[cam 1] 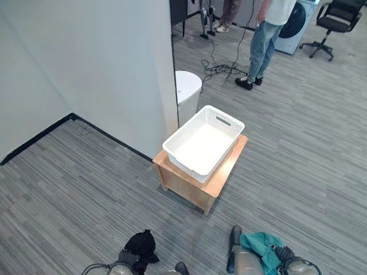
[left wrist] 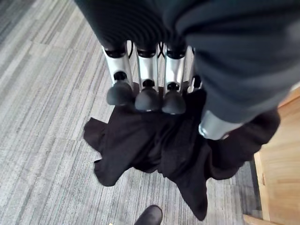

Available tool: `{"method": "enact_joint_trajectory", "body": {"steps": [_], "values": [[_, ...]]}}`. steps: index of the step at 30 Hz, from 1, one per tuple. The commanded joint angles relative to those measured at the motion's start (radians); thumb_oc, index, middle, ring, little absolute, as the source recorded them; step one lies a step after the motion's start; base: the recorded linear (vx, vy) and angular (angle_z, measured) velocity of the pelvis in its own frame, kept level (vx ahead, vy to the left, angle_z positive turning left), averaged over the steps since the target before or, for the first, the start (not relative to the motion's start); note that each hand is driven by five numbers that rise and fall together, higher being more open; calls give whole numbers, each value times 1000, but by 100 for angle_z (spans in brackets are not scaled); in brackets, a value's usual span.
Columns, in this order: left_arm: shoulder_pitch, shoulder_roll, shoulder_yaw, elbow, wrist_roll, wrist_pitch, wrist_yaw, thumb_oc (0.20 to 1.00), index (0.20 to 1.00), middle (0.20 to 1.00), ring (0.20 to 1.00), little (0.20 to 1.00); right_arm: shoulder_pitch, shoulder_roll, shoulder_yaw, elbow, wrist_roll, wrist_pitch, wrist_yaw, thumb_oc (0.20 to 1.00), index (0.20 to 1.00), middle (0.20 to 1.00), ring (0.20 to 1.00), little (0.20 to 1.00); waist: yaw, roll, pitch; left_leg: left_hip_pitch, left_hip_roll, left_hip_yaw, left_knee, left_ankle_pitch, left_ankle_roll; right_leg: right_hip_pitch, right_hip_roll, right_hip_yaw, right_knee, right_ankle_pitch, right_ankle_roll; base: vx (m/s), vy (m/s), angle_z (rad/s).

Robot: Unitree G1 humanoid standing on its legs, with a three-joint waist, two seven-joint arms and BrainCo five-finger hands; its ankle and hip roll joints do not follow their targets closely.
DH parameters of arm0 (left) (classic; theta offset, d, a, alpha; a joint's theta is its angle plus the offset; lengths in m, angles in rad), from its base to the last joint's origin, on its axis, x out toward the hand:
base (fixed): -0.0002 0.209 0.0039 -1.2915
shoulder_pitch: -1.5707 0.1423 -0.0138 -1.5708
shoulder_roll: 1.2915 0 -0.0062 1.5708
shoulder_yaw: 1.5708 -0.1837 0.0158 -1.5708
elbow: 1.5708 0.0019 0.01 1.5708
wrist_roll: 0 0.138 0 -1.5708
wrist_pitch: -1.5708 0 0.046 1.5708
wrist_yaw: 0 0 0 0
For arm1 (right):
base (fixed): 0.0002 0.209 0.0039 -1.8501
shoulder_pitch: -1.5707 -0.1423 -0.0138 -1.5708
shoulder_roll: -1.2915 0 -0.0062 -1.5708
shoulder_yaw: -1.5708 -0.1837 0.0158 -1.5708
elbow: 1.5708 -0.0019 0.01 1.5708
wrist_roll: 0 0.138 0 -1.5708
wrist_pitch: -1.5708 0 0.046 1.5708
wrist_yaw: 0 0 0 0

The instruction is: Tidy up the quilt and then pick up the clothes from the bed and put them into the laundry hamper.

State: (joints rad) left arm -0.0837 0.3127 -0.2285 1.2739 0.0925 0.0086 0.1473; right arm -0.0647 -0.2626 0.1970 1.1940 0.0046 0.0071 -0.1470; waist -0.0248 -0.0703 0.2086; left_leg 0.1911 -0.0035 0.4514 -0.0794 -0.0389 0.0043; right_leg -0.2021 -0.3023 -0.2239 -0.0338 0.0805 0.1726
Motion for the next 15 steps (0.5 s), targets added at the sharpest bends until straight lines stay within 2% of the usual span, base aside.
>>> {"method": "enact_joint_trajectory", "body": {"steps": [1,2,3,4,6,7,8,9,10,11,12,13,14,15], "values": [[-20,-12,12,18,39,-28,11,200,200,200,200,200,-14,-33,-14,6,25,4,3,200,200,200,200,200,-45,26,32,45,212,-31,26,-30,-126,77,-39,66,37,2,57,780,-878,28],[0,-13,23,32,40,-31,10,200,200,200,200,200,-6,-37,-9,11,13,3,9,200,200,200,200,200,-47,30,30,83,235,-41,32,-33,-143,72,-32,100,68,-7,63,634,-760,27],[7,-12,22,38,38,-33,13,200,200,200,200,200,-7,-40,-8,12,8,4,11,200,200,200,200,200,-44,30,24,82,246,-48,47,-29,-149,77,-25,101,80,-11,65,551,-762,-8],[23,-21,31,42,20,-38,19,200,200,200,200,200,-17,-53,12,13,-16,-1,13,200,200,200,200,200,-42,55,23,58,305,-65,102,54,-176,80,19,89,110,-33,48,343,-581,-22],[26,-26,37,28,-16,-41,29,200,200,200,200,200,-20,-66,42,-12,-34,-15,7,200,200,200,200,200,-25,65,46,-34,390,-93,274,184,-168,121,65,48,128,-85,-7,256,-588,-5],[26,-29,33,19,-21,-37,31,200,200,200,200,200,-17,-70,46,-18,-36,-12,6,200,200,200,200,200,-28,61,55,-70,412,-90,358,188,-162,163,72,17,129,-119,-22,203,-559,48],[22,-32,28,5,-23,-38,32,200,200,200,200,200,-21,-80,64,-28,-46,-14,6,200,200,200,200,200,-11,42,71,-109,400,-55,414,170,-137,204,79,-26,111,-136,-45,198,-418,67],[22,-32,28,-2,-26,-36,33,200,200,200,200,200,-27,-84,75,-31,-51,-10,6,200,200,200,200,200,-5,31,79,-142,368,-50,439,127,-129,228,84,-37,99,-140,-50,164,-397,90],[19,-39,26,-17,-28,-43,30,200,200,200,200,200,-42,-85,92,-39,-58,-12,8,200,200,200,200,200,11,17,87,-208,256,-59,437,18,-91,250,90,-46,85,-153,-51,219,-278,73],[21,-53,27,-21,-34,-50,24,200,200,200,200,200,-56,-87,91,-49,-60,-18,10,200,200,200,200,200,23,21,78,-269,174,1,365,-17,-92,277,110,-69,87,-173,-45,178,-190,55],[22,-53,27,-21,-34,-50,24,200,200,200,200,200,-55,-88,91,-49,-60,-18,10,200,200,200,200,200,22,20,77,-267,170,1,360,-16,-90,277,107,-70,87,-173,-44,194,-101,29],[33,-56,39,-13,-35,-44,24,200,200,200,200,200,-55,-98,86,-47,-86,-17,4,200,200,200,200,200,23,35,66,-260,171,84,283,10,-104,285,134,-88,98,-192,-36,148,-40,45],[34,-62,30,-17,-32,-44,20,200,200,200,200,200,-58,-98,77,-54,-82,-21,2,200,200,200,200,200,18,43,57,-223,185,171,218,25,-106,294,130,-121,115,-206,-20,210,-29,72],[35,-59,33,-19,-28,-37,14,200,200,200,200,200,-60,-96,75,-74,-79,-20,3,200,200,200,200,200,16,49,39,-186,172,204,156,24,-79,289,130,-159,159,-208,-7,185,-14,84]]}}
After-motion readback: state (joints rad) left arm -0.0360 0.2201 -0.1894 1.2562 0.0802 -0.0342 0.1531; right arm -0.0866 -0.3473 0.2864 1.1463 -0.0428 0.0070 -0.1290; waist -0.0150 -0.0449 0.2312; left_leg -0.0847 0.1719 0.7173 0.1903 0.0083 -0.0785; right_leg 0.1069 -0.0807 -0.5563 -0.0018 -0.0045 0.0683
